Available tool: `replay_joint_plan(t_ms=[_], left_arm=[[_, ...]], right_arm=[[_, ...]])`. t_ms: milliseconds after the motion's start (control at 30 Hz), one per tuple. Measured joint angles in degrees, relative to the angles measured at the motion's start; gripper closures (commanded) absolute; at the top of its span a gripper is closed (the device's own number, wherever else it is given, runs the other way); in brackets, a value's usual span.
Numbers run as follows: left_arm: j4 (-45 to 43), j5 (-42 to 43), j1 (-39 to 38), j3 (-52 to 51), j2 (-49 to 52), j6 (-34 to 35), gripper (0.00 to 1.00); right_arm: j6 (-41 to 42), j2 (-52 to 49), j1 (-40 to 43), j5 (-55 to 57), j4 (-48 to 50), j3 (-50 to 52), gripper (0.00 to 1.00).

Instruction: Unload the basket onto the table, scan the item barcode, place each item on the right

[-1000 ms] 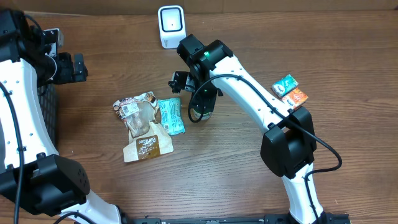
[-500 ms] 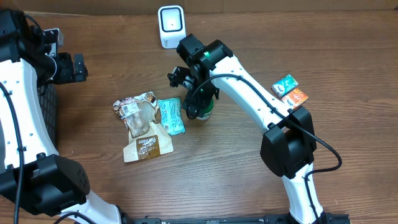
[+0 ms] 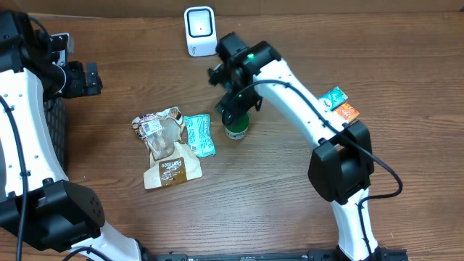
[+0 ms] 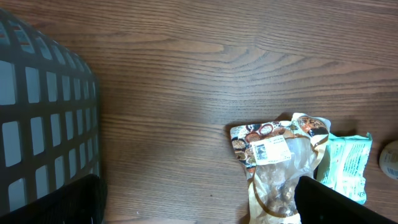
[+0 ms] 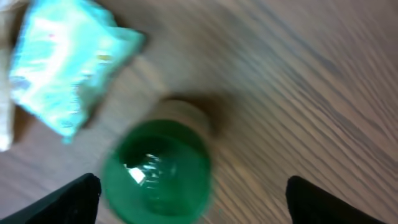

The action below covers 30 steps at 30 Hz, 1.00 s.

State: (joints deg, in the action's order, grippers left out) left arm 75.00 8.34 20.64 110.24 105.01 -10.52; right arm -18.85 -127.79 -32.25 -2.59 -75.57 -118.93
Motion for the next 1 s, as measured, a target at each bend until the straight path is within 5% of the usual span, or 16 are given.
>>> replay_joint_plan(t_ms=[267,467,1000], left_arm=[[-0.02,0.0,0.0,0.0,0.0,0.0,0.0],[-0.02,0.0,0.0,0.0,0.0,0.0,0.01],[-0.02,0.0,0.0,0.0,0.0,0.0,0.01]], right_arm=[[4.24,0.0,2.38,-1.92,-1.01,0.0,0.0],[5.16,0.0,1.86,-3.23,-0.11,0.0,0.11],[5.33,-0.13,1.07,-3.37,0.66,0.02,0.12]])
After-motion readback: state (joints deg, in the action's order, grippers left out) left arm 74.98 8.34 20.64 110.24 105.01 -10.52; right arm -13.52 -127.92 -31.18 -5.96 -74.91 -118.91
